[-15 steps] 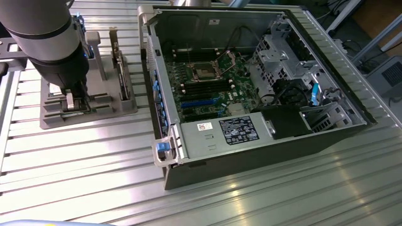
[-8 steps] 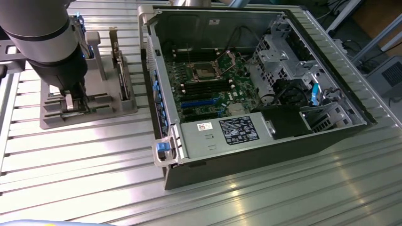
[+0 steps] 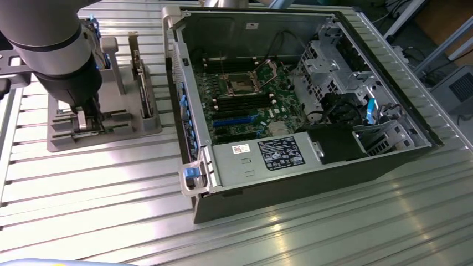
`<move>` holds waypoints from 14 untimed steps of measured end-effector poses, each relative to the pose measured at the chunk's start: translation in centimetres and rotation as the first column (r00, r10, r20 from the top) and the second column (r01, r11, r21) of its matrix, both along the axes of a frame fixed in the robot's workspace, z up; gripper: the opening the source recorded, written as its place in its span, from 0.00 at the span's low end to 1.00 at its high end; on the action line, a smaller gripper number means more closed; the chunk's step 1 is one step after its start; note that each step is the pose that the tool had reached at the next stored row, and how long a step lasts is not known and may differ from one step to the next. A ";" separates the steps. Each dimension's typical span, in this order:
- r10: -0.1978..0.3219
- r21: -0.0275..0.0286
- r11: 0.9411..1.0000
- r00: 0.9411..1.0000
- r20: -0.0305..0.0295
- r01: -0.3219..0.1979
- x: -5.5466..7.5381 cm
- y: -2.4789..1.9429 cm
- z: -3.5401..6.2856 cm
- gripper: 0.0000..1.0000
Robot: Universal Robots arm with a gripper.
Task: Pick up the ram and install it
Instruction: 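Pick up the ram and move it above insertion slot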
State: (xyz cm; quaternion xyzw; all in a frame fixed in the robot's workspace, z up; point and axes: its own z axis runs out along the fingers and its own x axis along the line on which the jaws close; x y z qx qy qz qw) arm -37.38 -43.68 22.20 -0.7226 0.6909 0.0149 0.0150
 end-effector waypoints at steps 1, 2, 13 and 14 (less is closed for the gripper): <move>0.000 0.000 1.000 1.000 0.000 0.000 0.0 0.00 -0.12 0.30; 0.001 0.000 1.000 1.000 0.000 -0.001 -0.1 0.00 -0.22 0.30; 0.024 -0.001 1.000 1.000 0.000 -0.024 -0.5 0.00 -1.35 0.30; 0.024 -0.001 1.000 1.000 0.000 -0.024 -0.5 0.00 -1.36 0.30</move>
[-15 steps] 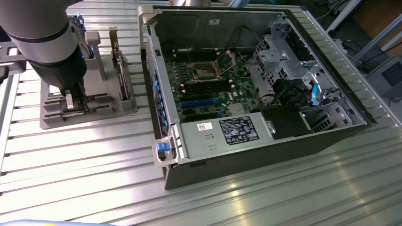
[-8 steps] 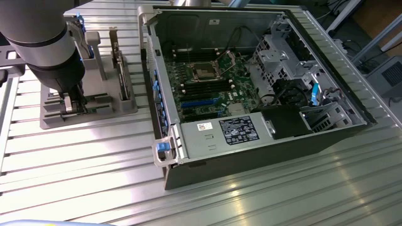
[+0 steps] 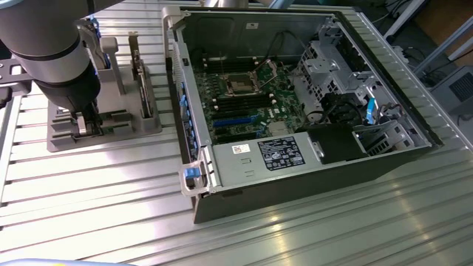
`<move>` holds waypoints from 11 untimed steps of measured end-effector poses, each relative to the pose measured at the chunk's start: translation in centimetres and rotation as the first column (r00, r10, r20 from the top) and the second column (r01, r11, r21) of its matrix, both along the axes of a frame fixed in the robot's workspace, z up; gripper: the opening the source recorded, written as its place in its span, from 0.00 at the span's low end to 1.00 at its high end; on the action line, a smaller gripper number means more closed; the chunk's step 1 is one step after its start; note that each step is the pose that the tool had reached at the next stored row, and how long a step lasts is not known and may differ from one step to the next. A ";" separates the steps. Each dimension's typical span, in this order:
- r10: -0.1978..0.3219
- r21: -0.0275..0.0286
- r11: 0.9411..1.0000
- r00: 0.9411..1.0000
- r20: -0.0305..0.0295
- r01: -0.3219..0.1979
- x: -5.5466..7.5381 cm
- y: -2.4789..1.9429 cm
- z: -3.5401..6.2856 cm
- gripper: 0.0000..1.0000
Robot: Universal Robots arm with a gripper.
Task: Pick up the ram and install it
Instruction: 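Pick up the ram and move it above insertion slot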
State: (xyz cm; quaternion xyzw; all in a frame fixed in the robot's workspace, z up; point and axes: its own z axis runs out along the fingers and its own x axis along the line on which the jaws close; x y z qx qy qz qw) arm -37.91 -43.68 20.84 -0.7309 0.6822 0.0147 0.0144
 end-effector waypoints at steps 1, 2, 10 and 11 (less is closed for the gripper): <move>0.000 0.000 1.000 1.000 0.000 0.000 0.0 0.00 0.00 0.30; 0.000 0.000 1.000 1.000 0.000 0.000 0.0 0.00 -0.01 0.30; 0.000 0.000 1.000 1.000 0.000 0.000 0.0 0.00 -0.01 0.12; 0.000 0.000 1.000 1.000 0.000 0.000 0.0 0.00 -0.01 0.12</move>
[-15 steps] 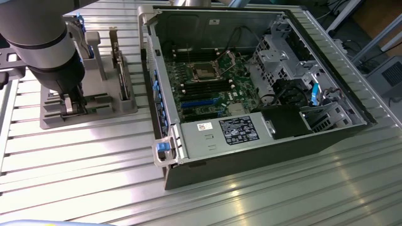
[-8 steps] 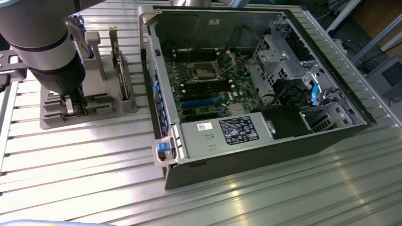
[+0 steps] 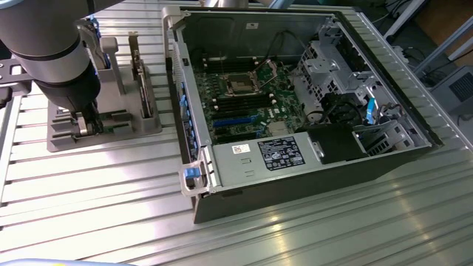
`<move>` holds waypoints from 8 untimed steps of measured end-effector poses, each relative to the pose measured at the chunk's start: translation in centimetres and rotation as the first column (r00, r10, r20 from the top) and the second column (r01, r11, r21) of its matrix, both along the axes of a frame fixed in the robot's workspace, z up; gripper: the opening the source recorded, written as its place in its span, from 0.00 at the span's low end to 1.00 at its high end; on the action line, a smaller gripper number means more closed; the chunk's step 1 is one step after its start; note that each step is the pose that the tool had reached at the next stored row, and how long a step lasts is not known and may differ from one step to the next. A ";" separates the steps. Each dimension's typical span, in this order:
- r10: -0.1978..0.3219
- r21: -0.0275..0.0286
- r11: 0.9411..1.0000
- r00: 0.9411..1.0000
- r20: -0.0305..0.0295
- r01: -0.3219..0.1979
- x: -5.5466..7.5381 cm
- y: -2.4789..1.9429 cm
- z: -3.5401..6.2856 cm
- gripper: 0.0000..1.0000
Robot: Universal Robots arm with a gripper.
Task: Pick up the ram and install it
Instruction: 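Pick up the ram and move it above insertion slot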
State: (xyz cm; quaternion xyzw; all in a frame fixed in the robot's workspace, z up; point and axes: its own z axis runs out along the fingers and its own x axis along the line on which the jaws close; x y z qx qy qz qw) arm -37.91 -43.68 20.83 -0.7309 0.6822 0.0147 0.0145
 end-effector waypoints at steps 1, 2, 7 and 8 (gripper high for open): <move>0.000 0.000 1.000 1.000 0.000 0.000 0.0 0.00 0.00 0.12; 0.000 0.000 1.000 1.000 0.000 0.000 0.0 0.00 0.00 0.12; 0.000 0.000 1.000 1.000 0.000 0.000 0.0 0.00 0.00 0.12; 0.000 0.000 1.000 1.000 0.000 0.000 0.0 0.00 0.01 0.12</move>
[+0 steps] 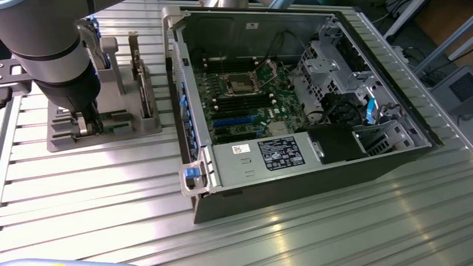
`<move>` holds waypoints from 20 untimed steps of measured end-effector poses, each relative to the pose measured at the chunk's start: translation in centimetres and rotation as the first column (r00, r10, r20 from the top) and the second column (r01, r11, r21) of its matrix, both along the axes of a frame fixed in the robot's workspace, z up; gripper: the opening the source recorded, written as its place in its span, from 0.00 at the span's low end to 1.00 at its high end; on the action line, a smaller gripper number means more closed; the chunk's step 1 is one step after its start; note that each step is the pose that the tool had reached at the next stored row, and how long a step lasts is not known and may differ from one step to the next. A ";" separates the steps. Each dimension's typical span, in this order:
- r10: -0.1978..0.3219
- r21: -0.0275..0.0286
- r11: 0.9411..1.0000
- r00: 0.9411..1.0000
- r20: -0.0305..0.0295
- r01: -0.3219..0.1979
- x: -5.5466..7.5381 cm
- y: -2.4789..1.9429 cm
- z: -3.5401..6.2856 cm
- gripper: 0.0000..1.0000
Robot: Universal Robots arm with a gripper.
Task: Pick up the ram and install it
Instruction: 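Pick up the ram and move it above insertion slot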
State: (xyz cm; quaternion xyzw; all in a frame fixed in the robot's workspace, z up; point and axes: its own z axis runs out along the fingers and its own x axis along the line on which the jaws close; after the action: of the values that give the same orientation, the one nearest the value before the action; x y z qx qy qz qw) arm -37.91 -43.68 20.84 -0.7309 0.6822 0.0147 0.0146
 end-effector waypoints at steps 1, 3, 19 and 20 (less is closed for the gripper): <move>0.000 0.000 1.000 1.000 0.000 0.000 0.0 0.00 0.05 0.12; 0.000 0.000 1.000 1.000 0.000 0.000 0.0 0.00 0.33 0.12; 0.000 0.000 1.000 1.000 0.000 0.000 0.0 0.00 3.14 0.12; 0.000 0.000 1.000 1.000 0.000 0.000 0.0 0.00 3.42 0.12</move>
State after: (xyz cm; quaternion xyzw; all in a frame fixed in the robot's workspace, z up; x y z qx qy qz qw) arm -37.91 -43.68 24.26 -0.7309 0.6822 0.0147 0.0145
